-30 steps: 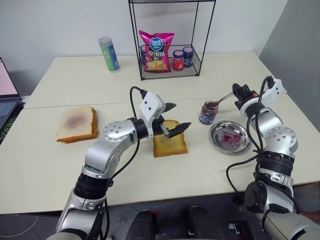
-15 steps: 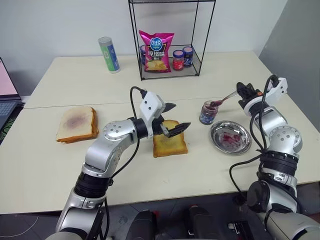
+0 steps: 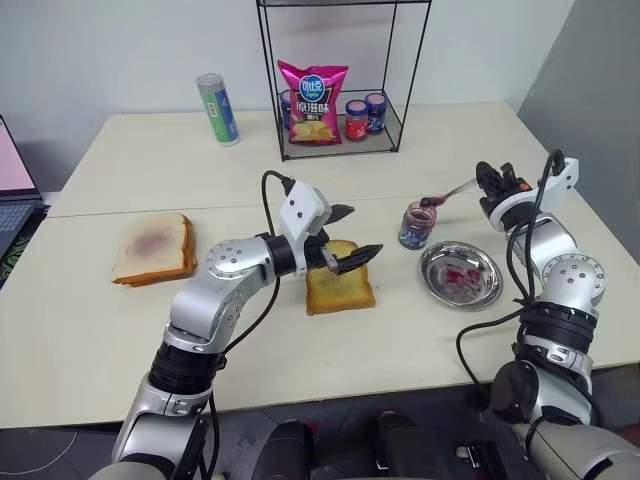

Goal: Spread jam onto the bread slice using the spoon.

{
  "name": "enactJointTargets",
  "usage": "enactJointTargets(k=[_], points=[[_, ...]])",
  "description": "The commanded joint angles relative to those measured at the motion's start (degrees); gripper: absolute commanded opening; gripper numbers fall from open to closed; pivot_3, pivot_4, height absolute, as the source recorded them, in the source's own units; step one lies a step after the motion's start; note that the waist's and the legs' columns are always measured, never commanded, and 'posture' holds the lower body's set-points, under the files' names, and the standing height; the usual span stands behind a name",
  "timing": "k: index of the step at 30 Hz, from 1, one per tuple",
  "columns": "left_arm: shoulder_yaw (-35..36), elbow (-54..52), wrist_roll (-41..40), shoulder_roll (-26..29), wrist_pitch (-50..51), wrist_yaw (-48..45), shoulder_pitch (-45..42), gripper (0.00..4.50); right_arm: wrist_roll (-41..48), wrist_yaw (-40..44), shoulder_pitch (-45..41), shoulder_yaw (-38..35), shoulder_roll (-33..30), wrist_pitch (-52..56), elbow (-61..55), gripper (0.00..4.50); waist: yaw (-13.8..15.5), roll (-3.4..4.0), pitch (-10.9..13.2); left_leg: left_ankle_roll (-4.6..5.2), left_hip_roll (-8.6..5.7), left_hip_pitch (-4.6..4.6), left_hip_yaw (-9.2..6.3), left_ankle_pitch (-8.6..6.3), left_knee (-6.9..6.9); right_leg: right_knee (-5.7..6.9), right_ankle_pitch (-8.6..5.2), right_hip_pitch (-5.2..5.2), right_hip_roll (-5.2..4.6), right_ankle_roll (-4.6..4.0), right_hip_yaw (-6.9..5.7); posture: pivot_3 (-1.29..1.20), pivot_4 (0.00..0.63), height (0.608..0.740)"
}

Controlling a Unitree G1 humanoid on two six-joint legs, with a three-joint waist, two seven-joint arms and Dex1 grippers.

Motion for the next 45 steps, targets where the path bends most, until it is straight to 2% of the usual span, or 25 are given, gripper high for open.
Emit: enactJointTargets(k=[1,5,8,11,15,17,19,27,34,37,42,45], points=[[5.29,-4.76,-4.01,3.3,2.26,-0.98,0.45,4.5,9.97,-3.95,-2.34,-0.71,2.48,2.22,-6.89,0.04,-0.02,0.0,0.0,0.0,0.0,0.0,-0.02,0.0,0.0,0.01,0.0,0.01,0.0,0.0,-0.02,0.0,0.15,0.74],[8.05,-8.34,-6.34,7.81,5.28,-1.63,4.14,4.5,14.28,-5.93,-1.95,2.45,4.94,4.21,-10.66,0.04,-0.41,0.05,0.03,0.01,0.12,0.01,-0.02,-0.01,-0.06,0.0,-0.01,-0.04,0.01,0.0,-0.01,0.0,0.15,0.74],[12.35,-14.52,-10.6,11.77,10.01,-1.68,10.02,4.5,15.35,-4.94,-0.8,7.67,6.65,6.55,-13.7,0.04,-0.27,0.06,0.03,0.01,0.14,0.0,-0.09,0.0,-0.05,0.0,-0.03,-0.03,0.02,0.01,-0.09,0.0,0.15,0.74],[17.69,-21.54,-14.45,16.16,14.38,-1.74,19.02,4.5,12.95,-1.61,1.76,14.89,7.58,8.76,-16.52,0.04,-0.45,0.09,0.05,0.0,0.18,-0.02,-0.04,-0.01,-0.05,-0.04,-0.04,-0.08,-0.02,0.01,-0.04,0.0,0.15,0.74],[22.12,-26.37,-14.68,20.08,14.92,-1.48,29.92,4.5,7.96,3.45,4.84,22.66,7.04,8.89,-18.05,0.04,-0.46,0.16,0.11,0.01,0.27,0.05,-0.05,-0.02,-0.09,-0.06,-0.15,-0.01,-0.09,-0.17,-0.03,0.0,0.15,0.74],[24.3,-28.38,-15.07,20.06,15.05,-0.25,34.1,4.5,3.34,7.56,6.96,28.05,5.52,8.35,-19.14,0.04,-0.22,0.16,0.11,0.0,0.27,0.0,-0.24,-0.01,-0.06,-0.04,-0.26,-0.05,-0.09,-0.12,-0.08,0.0,0.15,0.74],[25.23,-29.88,-15.79,19.25,15.18,1.4,36.18,4.5,-0.45,11.22,8.59,31.76,4.18,7.12,-19.4,0.04,0.12,0.16,0.11,-0.01,0.27,0.04,-0.3,-0.01,-0.04,-0.02,-0.45,0.02,-0.09,-0.43,-0.15,0.0,0.15,0.74],[24.95,-31.73,-16.95,18.02,14.67,4.9,37.99,4.5,-18.0,23.86,10.2,42.96,-1.78,-4.57,-17.99,0.04,0.04,0.16,0.1,-0.01,0.24,0.05,-0.13,-0.01,-0.03,-0.05,-0.39,0.01,-0.11,-0.31,-0.15,0.0,0.15,0.74],[23.68,-30.65,-17.51,18.41,14.43,5.65,36.1,4.5,-26.34,27.92,11.06,44.89,-2.21,-11.26,-16.91,0.04,0.03,0.15,0.1,-0.02,0.29,0.05,-0.25,-0.01,-0.07,0.01,-0.35,-0.01,-0.06,-0.26,-0.13,0.0,0.15,0.74],[23.17,-30.23,-17.61,18.51,14.41,5.68,35.36,4.5,-27.07,28.16,10.72,43.37,-1.78,-12.13,-16.71,0.04,0.04,0.15,0.1,-0.02,0.29,0.06,-0.22,-0.01,-0.06,0.01,-0.35,0.0,-0.06,-0.26,-0.13,0.0,0.15,0.74],[22.36,-29.22,-17.23,18.75,14.09,5.46,34.21,4.5,-25.15,27.96,10.21,39.98,-0.98,-9.72,-17.6,0.04,0.05,0.15,0.11,-0.02,0.28,0.06,-0.21,-0.01,-0.06,0.0,-0.35,0.0,-0.06,-0.26,-0.14,0.0,0.15,0.74],[22.22,-28.73,-17.31,19.0,13.94,5.28,33.62,4.5,-17.91,24.65,9.77,34.98,1.68,-3.23,-18.94,0.04,0.06,0.15,0.11,-0.02,0.29,0.06,-0.23,-0.01,-0.06,0.02,-0.35,0.01,-0.06,-0.26,-0.13,0.0,0.15,0.74]])
